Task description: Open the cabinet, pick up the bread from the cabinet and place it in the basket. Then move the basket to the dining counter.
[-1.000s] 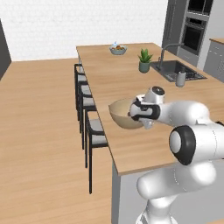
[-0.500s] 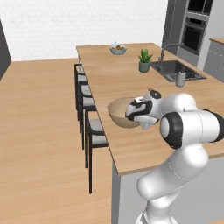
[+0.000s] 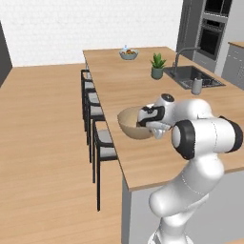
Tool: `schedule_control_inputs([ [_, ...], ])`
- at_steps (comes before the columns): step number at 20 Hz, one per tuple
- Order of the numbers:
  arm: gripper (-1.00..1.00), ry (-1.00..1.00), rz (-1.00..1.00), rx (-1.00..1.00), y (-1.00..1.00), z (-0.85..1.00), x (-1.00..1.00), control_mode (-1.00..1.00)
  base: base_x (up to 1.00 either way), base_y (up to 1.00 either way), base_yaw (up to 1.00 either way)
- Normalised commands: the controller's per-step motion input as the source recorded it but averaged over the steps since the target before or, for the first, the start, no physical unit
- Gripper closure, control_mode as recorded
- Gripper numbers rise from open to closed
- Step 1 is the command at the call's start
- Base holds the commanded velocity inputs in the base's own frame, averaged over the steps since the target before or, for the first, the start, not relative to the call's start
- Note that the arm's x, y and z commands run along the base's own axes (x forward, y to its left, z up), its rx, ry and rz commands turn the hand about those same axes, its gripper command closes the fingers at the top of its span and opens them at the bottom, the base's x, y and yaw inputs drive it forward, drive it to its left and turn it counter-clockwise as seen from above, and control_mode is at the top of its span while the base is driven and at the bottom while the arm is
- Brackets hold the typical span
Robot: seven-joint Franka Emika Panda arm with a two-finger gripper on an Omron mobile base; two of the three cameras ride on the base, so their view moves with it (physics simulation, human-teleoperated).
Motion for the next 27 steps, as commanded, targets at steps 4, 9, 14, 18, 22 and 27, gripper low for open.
schedule_control_inputs([
  [4,-1.0,0.02,-0.01,0.0,0.01,0.44,-0.04,-1.0,0.0,0.0,0.0],
  [9,-1.0,-0.01,0.0,0.02,0.0,0.69,-0.53,-1.0,0.0,0.0,0.0],
  [14,-1.0,-0.01,-0.03,0.05,0.0,0.6,-0.79,-1.0,0.0,0.0,0.0],
  [18,-1.0,0.02,-0.42,0.15,0.17,0.19,-1.0,-1.0,0.0,0.0,0.0],
  [22,-1.0,0.04,-0.64,0.23,0.08,0.01,-1.0,-1.0,0.0,0.0,0.0],
  [27,-1.0,0.0,-0.61,0.25,0.04,0.0,-1.0,-1.0,0.0,0.0,0.0],
])
